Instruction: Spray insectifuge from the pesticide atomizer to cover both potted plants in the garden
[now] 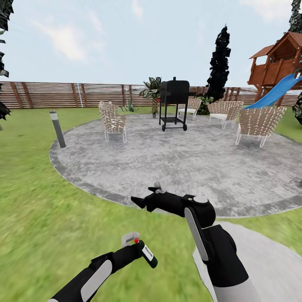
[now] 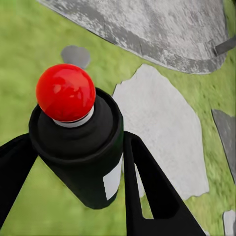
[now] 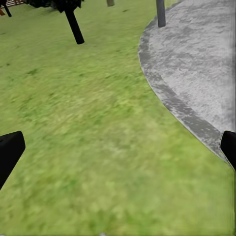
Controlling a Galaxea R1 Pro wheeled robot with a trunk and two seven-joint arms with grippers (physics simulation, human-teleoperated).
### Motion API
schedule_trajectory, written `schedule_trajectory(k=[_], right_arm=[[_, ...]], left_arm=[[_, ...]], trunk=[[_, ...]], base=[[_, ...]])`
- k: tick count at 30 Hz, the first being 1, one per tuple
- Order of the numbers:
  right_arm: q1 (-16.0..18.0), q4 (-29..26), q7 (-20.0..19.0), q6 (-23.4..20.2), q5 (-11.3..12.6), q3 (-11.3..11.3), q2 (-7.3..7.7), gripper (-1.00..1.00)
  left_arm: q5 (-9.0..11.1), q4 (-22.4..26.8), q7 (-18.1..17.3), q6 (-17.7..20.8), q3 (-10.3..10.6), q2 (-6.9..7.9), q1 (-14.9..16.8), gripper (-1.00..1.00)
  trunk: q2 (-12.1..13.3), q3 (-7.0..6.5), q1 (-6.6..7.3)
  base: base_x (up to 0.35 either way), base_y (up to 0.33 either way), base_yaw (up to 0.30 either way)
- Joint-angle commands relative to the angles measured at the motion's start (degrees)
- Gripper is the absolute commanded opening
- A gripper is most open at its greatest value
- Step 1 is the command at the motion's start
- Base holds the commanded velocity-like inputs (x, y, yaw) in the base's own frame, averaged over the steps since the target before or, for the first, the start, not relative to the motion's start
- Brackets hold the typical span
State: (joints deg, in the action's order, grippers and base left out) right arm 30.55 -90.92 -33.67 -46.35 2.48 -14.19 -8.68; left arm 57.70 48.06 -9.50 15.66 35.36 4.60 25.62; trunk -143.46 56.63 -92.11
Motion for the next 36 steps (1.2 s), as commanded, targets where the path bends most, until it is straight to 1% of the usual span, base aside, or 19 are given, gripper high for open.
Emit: schedule_trajectory(k=[1, 14, 15, 24, 27, 29, 30, 31, 32, 34, 35, 36], right_arm=[[0.0, 0.0, 0.0, -0.4, 0.2, 0.0, -0.02, 1.0], [0.1, -0.2, 0.0, -0.5, 0.2, 0.0, -0.02, 1.0], [0.1, -0.3, 0.0, -0.5, 0.2, 0.0, -0.02, 1.0], [0.1, 0.0, 0.2, -0.3, 0.3, 0.0, -0.02, 1.0], [0.1, 0.5, 0.3, -0.1, 0.3, 0.5, 0.1, 1.0], [0.1, 0.8, 0.3, 0.0, 0.2, 2.7, 1.05, 1.0], [0.1, 0.9, 0.3, 0.0, 0.2, 3.4, 1.47, 1.0], [0.1, 1.0, 0.3, -0.1, 0.2, 4.6, 2.6, 1.0], [0.0, 1.0, 0.2, -0.2, 0.2, 5.7, 4.42, 1.0], [0.0, 1.0, 0.0, -0.2, 0.5, 7.2, 8.84, 1.0], [0.0, 0.8, 0.0, -0.2, 0.6, 7.6, 10.44, 1.0], [0.0, 0.6, 0.0, -0.2, 0.7, 7.9, 11.45, 1.0]], left_arm=[[0.5, 0.1, 0.0, 0.2, 0.1, 0.05, 0.0, -1.0], [0.5, 0.0, 0.3, 0.2, 0.1, 0.05, 0.0, -1.0], [0.5, 0.0, 1.0, 0.2, 0.1, -0.05, 0.0, -1.0], [0.5, 0.0, 1.1, 0.2, 0.2, -0.03, 0.0, -1.0], [0.5, 0.0, 1.1, 0.1, 0.1, 0.24, 0.0, -1.0], [0.8, 0.2, 0.6, -0.2, -0.1, 1.2, 0.0, -1.0], [0.9, 0.4, 0.5, -0.3, -0.3, 1.57, 0.0, -1.0], [1.0, 0.6, 0.3, -0.4, -0.7, 2.19, 0.0, -1.0], [1.1, 0.9, 0.2, -0.4, -1.2, 2.59, -0.2, -1.0], [1.2, 1.5, 0.1, -0.5, -2.0, 3.07, -0.6, -1.0], [1.1, 1.7, 0.2, -0.5, -2.2, 3.17, -0.7, -1.0], [1.0, 1.8, 0.4, -0.5, -2.3, 3.08, -0.9, -1.0]], trunk=[[0.0, 0.06, -0.02], [0.0, 0.06, -0.02], [0.0, 0.06, -0.02], [0.0, 0.06, -0.02], [0.0, 0.06, -0.02], [0.0, 0.06, -0.02], [0.0, 0.06, -0.02], [0.0, 0.06, -0.02], [0.0, 0.06, -0.02], [0.0, 0.06, -0.02], [0.0, 0.06, -0.02], [0.0, 0.06, -0.02]], base=[[0.337, -0.098, 0.0], [0.337, -0.097, 0.0], [0.337, -0.012, 0.0], [0.337, -0.003, 0.0], [0.337, 0.0, 0.0], [0.335, 0.0, 0.0], [0.33, 0.0, 0.0], [0.322, 0.0, 0.0], [0.316, 0.0, 0.0], [0.312, 0.0, 0.0], [0.318, 0.0, 0.0], [0.323, 0.0, 0.0]])
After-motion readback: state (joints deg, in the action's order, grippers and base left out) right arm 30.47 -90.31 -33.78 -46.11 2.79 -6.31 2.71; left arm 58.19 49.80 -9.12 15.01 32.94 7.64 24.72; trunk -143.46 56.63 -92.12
